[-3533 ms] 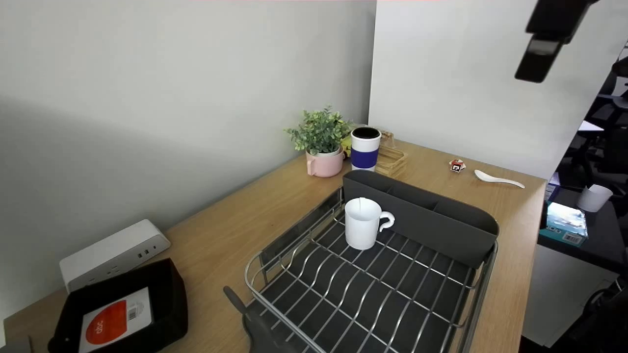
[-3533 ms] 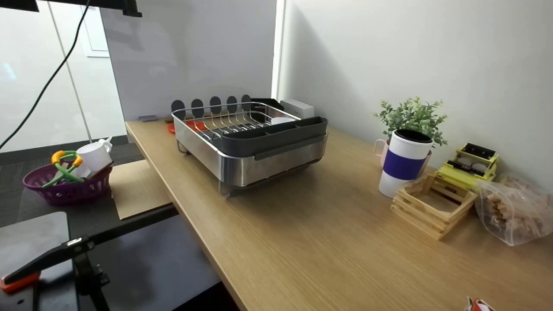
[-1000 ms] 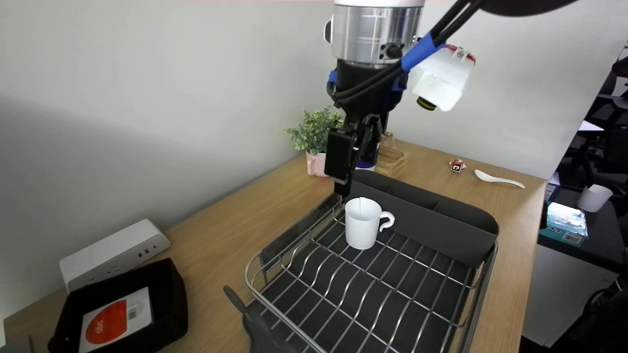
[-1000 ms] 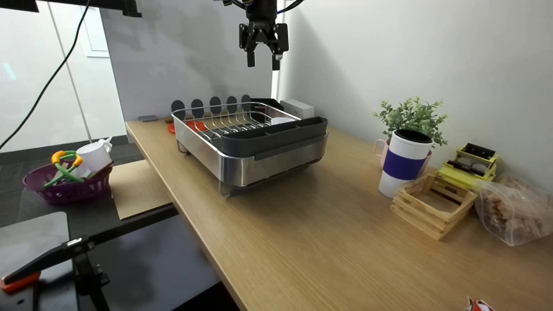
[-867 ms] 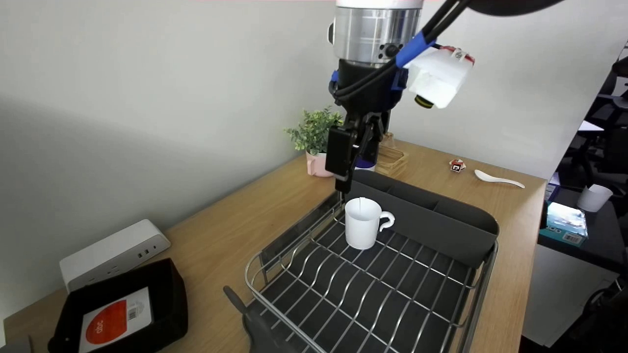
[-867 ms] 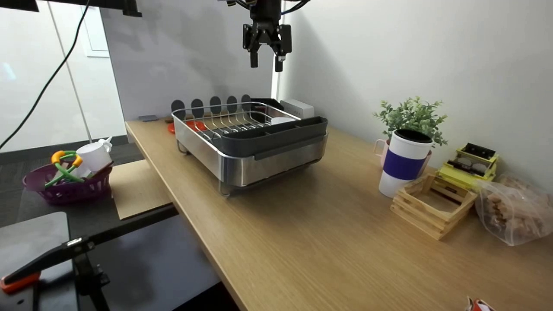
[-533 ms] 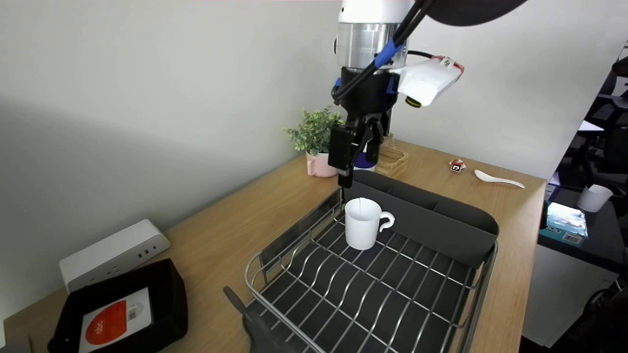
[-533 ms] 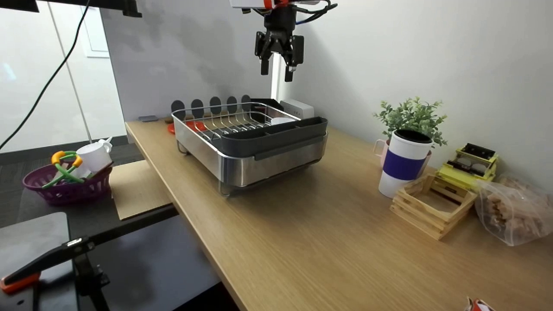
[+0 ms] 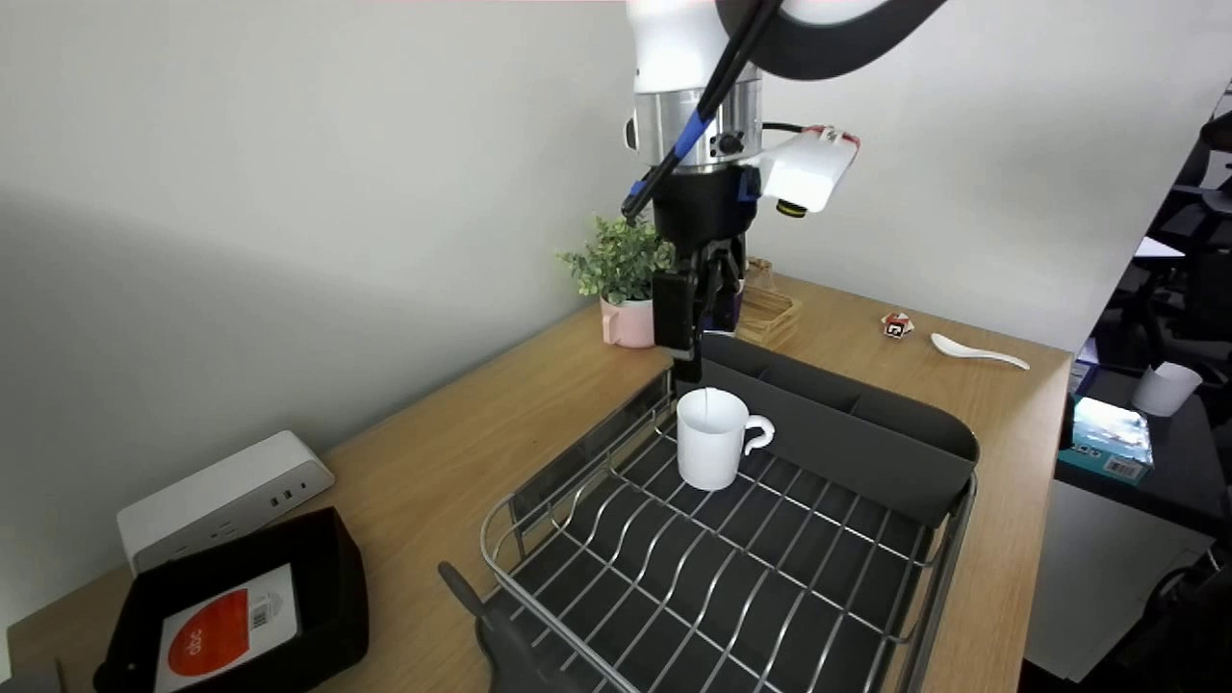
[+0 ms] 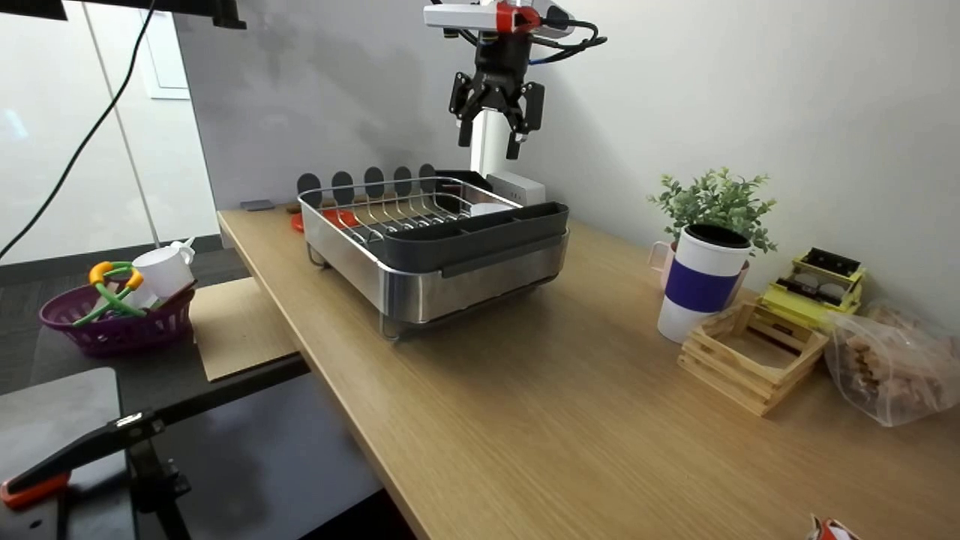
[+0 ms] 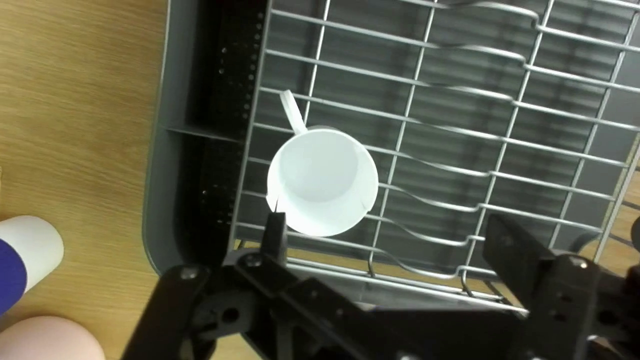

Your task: Remove the white cup from the dish rack and put it on the counter top

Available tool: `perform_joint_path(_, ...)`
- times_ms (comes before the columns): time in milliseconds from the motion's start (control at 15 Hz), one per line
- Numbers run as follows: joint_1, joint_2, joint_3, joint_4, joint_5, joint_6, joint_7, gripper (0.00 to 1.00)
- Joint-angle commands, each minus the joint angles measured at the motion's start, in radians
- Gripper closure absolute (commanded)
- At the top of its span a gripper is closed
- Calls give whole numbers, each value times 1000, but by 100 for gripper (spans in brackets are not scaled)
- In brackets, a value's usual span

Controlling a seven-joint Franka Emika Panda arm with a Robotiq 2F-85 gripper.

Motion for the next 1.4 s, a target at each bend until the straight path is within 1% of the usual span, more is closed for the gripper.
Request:
perform_joint_path(0,-1,110,3,186,15,-166,-77,0)
perform_joint_path(200,3,183,-2,302,13,-283,-97,0)
perform_joint_path(267,8,188,-5,317,8,-301,-89,0)
perform_joint_path(333,8,136,-8,224,5,-236,-71,0)
perform_joint_path(533,10,169,-9,278,6,-270,-71,0)
perform_joint_path(667,0,153,2,256,2,-232,-69,0)
perform_joint_path(800,0,167,4,259,-16,-192,-116,0)
perform_joint_path(1000,-2,180,8,242,-35,-93,-191,0)
perform_joint_path(1200,-5,204,13,237,-20,-10,-265,0)
perform_joint_path(1333,-8,225,21,241,3,13,-269,0)
